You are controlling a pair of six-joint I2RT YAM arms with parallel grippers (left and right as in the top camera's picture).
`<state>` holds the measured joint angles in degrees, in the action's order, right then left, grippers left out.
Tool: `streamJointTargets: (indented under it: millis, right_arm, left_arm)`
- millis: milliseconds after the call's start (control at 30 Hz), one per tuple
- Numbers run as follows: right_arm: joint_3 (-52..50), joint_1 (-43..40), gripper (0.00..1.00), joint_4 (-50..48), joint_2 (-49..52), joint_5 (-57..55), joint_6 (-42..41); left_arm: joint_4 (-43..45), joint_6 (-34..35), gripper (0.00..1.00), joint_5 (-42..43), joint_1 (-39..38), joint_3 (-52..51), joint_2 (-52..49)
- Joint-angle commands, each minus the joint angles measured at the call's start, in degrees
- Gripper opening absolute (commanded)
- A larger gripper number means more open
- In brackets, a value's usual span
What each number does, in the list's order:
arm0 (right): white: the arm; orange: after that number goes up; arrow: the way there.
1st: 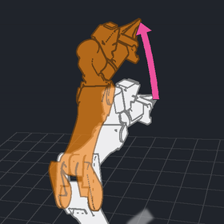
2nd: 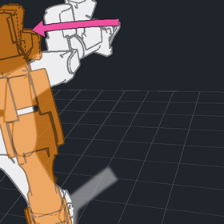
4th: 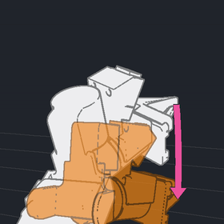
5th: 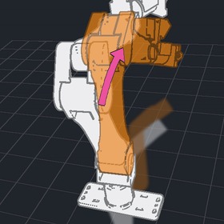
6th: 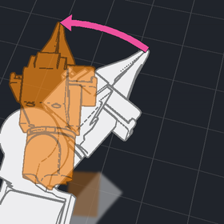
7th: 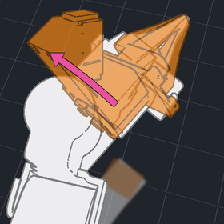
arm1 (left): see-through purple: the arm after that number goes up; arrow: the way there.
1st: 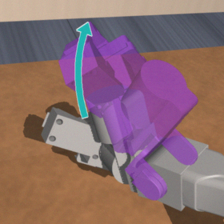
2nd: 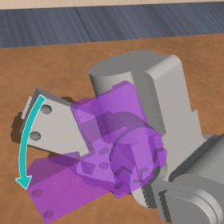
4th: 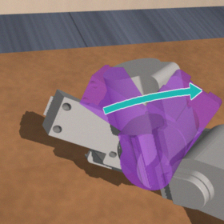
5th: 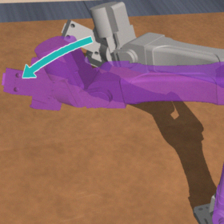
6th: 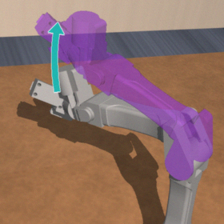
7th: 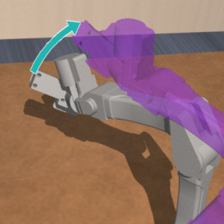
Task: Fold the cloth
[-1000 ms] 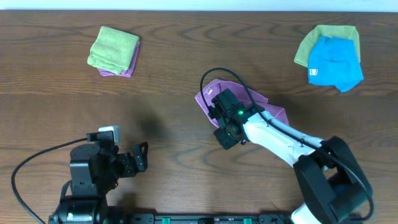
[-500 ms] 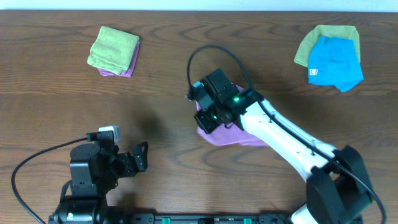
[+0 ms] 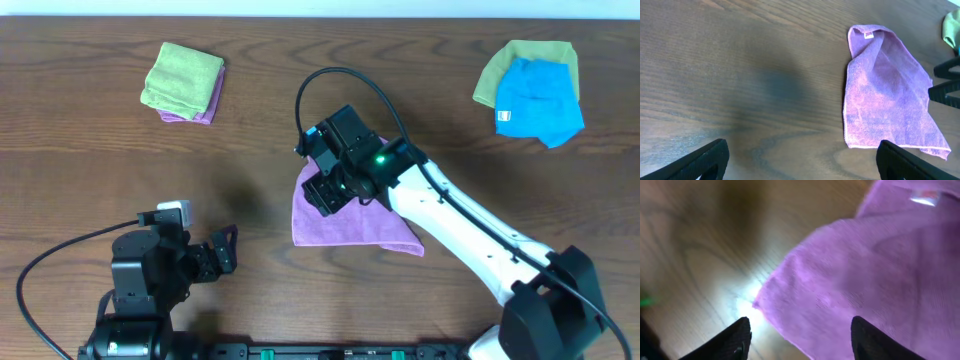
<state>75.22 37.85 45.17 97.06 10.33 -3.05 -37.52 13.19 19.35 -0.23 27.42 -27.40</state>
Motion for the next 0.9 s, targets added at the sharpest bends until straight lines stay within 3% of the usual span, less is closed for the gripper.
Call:
streamJointTargets:
  millis: [0, 333, 533, 733, 867]
  right_arm:
    - [-0.04, -2.27, 0.69, 0.63, -2.40, -4.13, -3.54]
    - [-1.38, -11.10, 0.72, 9.92, -8.68, -8.83, -5.14]
    - [-8.74, -15.34, 0.73, 7.89, -17.07, -3.67, -7.67]
    - [-15.72, -17.05, 0.75, 6.05, -25.57, -1.05, -9.73]
    - [-16.74, -17.05, 0.76, 7.32, -28.22, -1.03, -10.32]
  left_arm:
    - [-0.13, 1.90, 0.95, 1.57, -0.33, 1.38, -1.51]
    - [-1.33, 6.84, 0.95, 9.42, -0.39, 8.37, -13.03]
    - [-3.32, 8.50, 0.95, 16.72, -3.52, 13.92, -24.50]
    - [-2.67, 15.47, 0.95, 19.65, -6.60, 14.23, -35.04]
    - [-0.63, 16.22, 0.95, 23.85, -6.60, 14.21, -40.41]
